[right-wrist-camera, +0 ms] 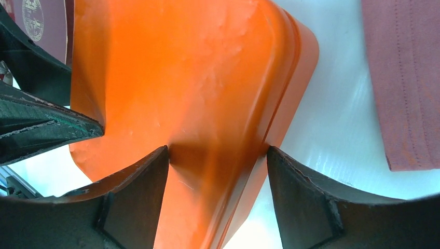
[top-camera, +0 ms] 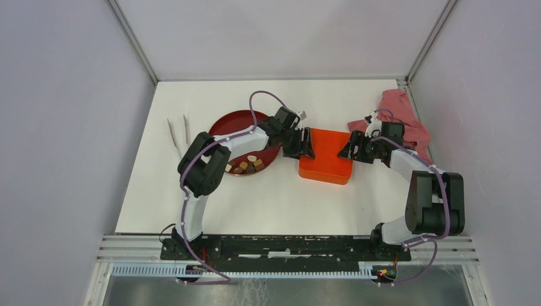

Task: Pack the chocolate
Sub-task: Close the box lid on the packing box.

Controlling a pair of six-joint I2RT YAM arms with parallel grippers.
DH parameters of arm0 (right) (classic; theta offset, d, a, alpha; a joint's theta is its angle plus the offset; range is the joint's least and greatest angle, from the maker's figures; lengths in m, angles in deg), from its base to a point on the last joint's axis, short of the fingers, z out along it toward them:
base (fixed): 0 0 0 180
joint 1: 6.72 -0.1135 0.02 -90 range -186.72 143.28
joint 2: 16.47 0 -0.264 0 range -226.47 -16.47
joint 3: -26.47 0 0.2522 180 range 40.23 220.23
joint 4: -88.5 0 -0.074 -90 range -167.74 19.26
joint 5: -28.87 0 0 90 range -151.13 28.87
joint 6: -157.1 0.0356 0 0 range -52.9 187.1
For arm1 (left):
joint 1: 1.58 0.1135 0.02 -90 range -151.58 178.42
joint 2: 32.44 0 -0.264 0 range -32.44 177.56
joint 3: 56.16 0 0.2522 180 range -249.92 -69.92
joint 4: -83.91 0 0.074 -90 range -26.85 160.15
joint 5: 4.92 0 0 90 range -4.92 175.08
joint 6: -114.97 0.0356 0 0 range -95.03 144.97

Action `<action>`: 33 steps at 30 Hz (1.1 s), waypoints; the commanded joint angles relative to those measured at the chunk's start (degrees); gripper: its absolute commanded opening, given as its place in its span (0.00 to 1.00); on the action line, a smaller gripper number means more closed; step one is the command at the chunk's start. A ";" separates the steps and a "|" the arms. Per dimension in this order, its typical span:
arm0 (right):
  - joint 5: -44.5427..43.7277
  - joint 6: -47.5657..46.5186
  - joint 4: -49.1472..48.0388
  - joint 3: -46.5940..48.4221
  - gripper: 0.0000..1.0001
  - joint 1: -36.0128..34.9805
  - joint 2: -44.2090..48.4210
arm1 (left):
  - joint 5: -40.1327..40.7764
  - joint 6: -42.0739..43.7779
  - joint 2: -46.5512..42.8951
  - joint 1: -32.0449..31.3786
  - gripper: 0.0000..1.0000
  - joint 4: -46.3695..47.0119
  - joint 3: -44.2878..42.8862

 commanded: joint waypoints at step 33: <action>8.19 -3.99 1.36 0.92 0.62 -2.03 -0.59 | 0.94 -2.37 4.06 1.20 0.67 -0.27 -3.02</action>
